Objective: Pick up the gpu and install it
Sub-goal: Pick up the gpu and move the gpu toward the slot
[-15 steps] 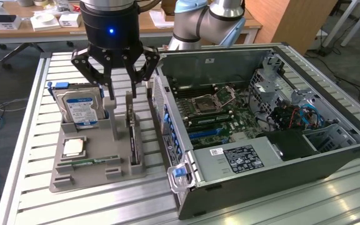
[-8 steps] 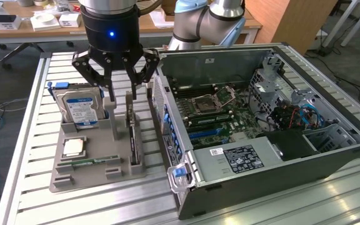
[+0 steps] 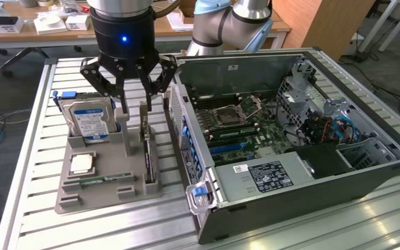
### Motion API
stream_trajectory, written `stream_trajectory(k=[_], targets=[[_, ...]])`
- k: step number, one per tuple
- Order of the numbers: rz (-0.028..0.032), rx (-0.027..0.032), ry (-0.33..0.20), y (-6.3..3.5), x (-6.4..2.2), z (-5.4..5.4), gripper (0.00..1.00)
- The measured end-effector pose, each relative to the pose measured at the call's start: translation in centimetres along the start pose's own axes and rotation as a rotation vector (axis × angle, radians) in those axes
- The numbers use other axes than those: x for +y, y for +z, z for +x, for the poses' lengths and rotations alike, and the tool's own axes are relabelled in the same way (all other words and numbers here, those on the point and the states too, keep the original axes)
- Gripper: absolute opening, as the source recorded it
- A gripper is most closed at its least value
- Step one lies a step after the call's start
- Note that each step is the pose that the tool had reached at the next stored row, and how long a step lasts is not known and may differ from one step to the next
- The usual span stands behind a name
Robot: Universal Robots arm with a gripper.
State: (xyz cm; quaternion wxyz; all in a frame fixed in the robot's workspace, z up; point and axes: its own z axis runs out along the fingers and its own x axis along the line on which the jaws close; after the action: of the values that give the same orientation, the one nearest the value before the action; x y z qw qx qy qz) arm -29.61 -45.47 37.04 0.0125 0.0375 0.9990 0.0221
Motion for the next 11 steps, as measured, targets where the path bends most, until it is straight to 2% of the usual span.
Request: stream_trajectory(k=[11], targets=[[0.0001, 0.0000, 0.000, 0.91, -0.04, 0.02, 0.47]])
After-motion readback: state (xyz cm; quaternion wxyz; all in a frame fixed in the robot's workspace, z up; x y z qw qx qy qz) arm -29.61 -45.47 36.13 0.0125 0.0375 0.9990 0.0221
